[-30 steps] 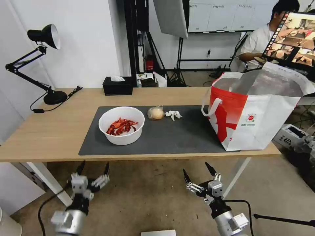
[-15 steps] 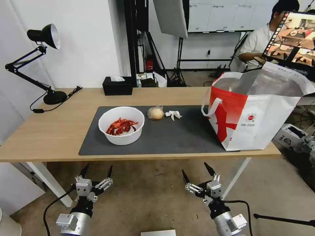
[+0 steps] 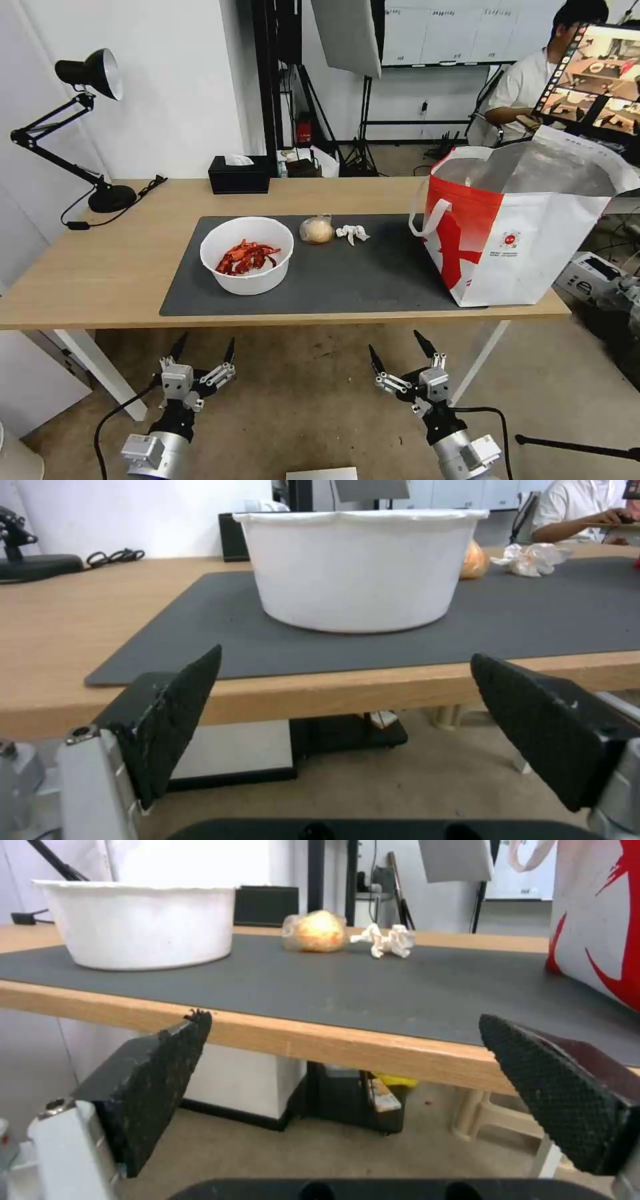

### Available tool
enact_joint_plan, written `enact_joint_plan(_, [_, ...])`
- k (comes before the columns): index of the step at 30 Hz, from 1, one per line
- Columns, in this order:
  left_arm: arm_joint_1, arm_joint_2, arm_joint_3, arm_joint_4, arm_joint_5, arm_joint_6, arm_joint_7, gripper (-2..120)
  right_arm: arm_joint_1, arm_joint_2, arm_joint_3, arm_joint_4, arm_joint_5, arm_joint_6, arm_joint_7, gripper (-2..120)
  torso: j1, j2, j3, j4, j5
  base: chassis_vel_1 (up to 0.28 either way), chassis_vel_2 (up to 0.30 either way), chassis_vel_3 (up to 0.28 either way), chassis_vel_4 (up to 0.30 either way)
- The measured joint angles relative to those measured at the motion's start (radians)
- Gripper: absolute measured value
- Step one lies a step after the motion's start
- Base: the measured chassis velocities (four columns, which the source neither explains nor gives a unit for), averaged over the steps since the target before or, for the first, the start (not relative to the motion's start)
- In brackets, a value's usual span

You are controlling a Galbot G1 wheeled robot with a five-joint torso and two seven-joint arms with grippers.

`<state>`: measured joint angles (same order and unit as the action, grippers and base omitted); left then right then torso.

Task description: Pick up the trash from the table and place it into the takeout bag.

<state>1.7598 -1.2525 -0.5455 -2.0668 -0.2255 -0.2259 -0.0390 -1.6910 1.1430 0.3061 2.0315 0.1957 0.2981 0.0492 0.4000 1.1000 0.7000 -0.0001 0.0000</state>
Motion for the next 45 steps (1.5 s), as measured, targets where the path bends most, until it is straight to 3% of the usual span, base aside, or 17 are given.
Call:
enact_joint_plan(14, [-0.011,-0.001,0.008,0.006,-0.010,-0.007,-0.002,100,0.074,-0.040,-0.018,0.019,0.047,-0.047,0.004,100,0.000,0.000,0.000,0.0008,0.0002,0.000,0.000,0.000,0.000])
enact_joint_plan(16, [-0.036,0.016,0.029,0.014,-0.029,-0.007,-0.001,100,0.130,-0.058,-0.016,0.029,0.079,-0.078,0.006,100,0.000,0.000,0.000,-0.0005,-0.0002,0.000,0.000,0.000,0.000])
enact_joint_plan(22, [-0.042,0.022,0.035,0.017,-0.030,-0.006,0.000,100,0.285,-0.109,-0.063,0.032,0.162,-0.152,0.004,100,0.000,0.000,0.000,0.0004,0.0000,0.000,0.000,0.000,0.000])
enact_joint_plan(25, [-0.041,0.024,0.029,0.015,-0.030,-0.005,0.000,100,0.457,-0.168,-0.137,-0.014,0.229,-0.213,-0.010,100,0.000,0.000,0.000,0.0000,0.0001,0.000,0.000,0.000,0.000])
enact_joint_plan(31, [-0.041,0.021,0.029,0.015,-0.030,-0.003,-0.001,100,0.687,-0.195,-0.254,-0.113,0.322,-0.279,0.006,100,0.000,0.000,0.000,0.0002,0.0000,0.000,0.000,0.000,0.000])
enact_joint_plan(39, [-0.035,0.011,0.025,0.011,-0.021,-0.001,-0.002,100,0.910,-0.135,-0.421,-0.222,0.394,-0.432,0.138,100,0.000,0.000,0.000,0.0002,-0.0002,0.000,0.000,0.000,0.000])
enact_joint_plan(45, [-0.026,0.001,0.023,0.014,-0.013,-0.003,-0.003,100,1.037,-0.052,-0.501,-0.277,0.479,-0.593,0.420,100,0.000,0.000,0.000,0.0002,-0.0002,0.000,0.000,0.000,0.000])
